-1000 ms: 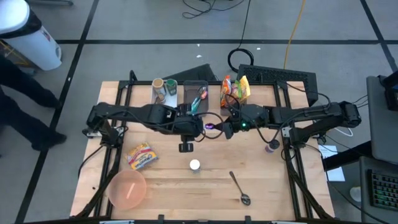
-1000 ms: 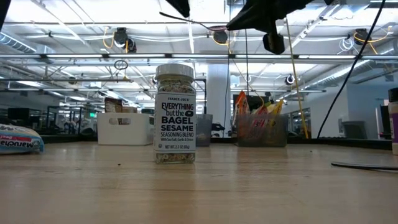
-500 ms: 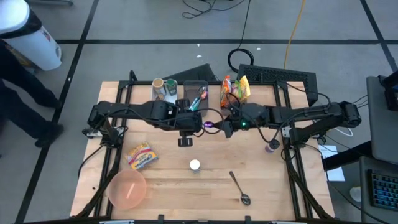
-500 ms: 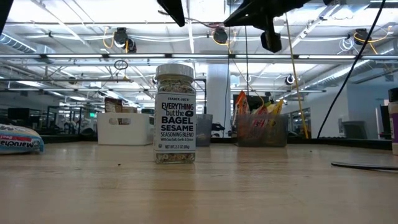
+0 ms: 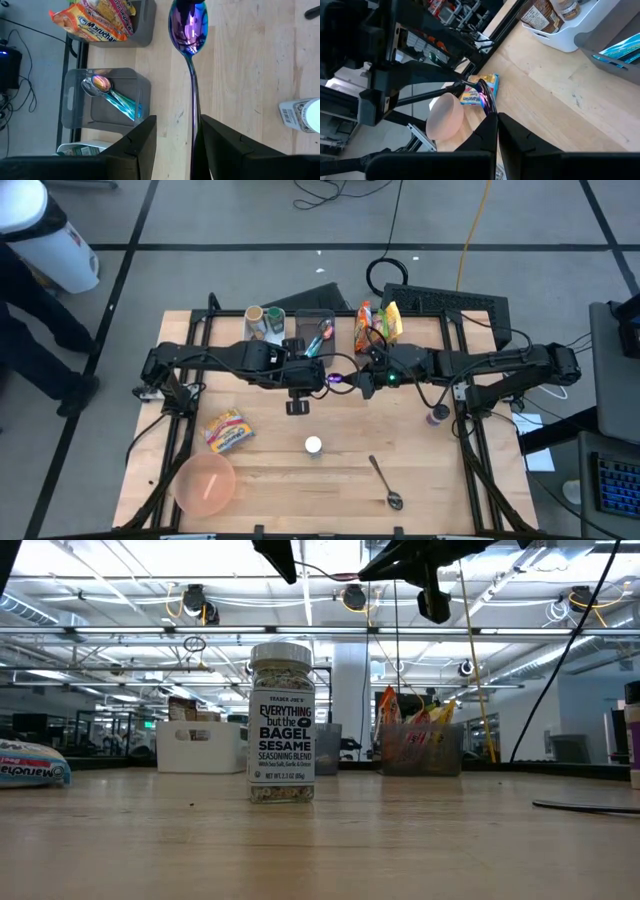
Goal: Pick & Place Food Item
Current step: Put the violet spoon into the left black bin
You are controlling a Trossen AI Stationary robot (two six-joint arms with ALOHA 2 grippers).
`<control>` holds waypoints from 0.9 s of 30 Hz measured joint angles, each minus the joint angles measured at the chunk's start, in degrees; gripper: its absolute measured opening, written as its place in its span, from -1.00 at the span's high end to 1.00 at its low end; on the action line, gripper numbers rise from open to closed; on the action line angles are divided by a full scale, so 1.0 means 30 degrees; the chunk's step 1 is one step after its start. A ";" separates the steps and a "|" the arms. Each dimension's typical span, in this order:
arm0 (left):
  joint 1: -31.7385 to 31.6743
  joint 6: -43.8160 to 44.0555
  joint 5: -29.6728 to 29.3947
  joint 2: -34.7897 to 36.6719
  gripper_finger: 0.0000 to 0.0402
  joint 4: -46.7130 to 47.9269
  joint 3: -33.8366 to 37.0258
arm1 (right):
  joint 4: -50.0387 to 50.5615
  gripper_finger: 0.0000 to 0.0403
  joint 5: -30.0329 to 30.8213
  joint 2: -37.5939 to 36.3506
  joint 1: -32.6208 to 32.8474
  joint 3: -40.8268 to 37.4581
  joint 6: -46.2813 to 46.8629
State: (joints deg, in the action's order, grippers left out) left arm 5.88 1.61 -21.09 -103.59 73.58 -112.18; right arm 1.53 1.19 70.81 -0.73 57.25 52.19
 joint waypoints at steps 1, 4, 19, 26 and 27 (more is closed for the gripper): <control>-0.0028 0.0004 0.0001 0.0000 0.24 0.0000 0.0000 | 0.0005 1.00 0.0000 0.0000 0.0000 0.0000 -0.0002; -0.0130 0.0007 0.0002 0.0000 0.34 0.0000 0.0000 | -0.0001 1.00 0.0007 0.0000 0.0000 0.0000 0.0005; -0.0343 -0.0160 0.1020 0.0000 0.96 0.0007 0.0007 | 0.0057 1.00 0.0007 0.0000 0.0000 0.0000 -0.0216; -0.0347 -0.0138 0.0993 0.0000 0.97 0.0038 0.0007 | 0.0071 1.00 0.0000 0.0007 0.0000 -0.0007 -0.0154; -0.0347 -0.0138 0.0986 0.0000 0.98 0.0059 0.0007 | 0.0074 1.00 -0.0007 0.0007 0.0000 -0.0007 -0.0136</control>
State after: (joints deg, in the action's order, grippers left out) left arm 4.84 1.19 -18.13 -103.59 73.76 -112.16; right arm 1.75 1.17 70.83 -0.73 57.23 51.78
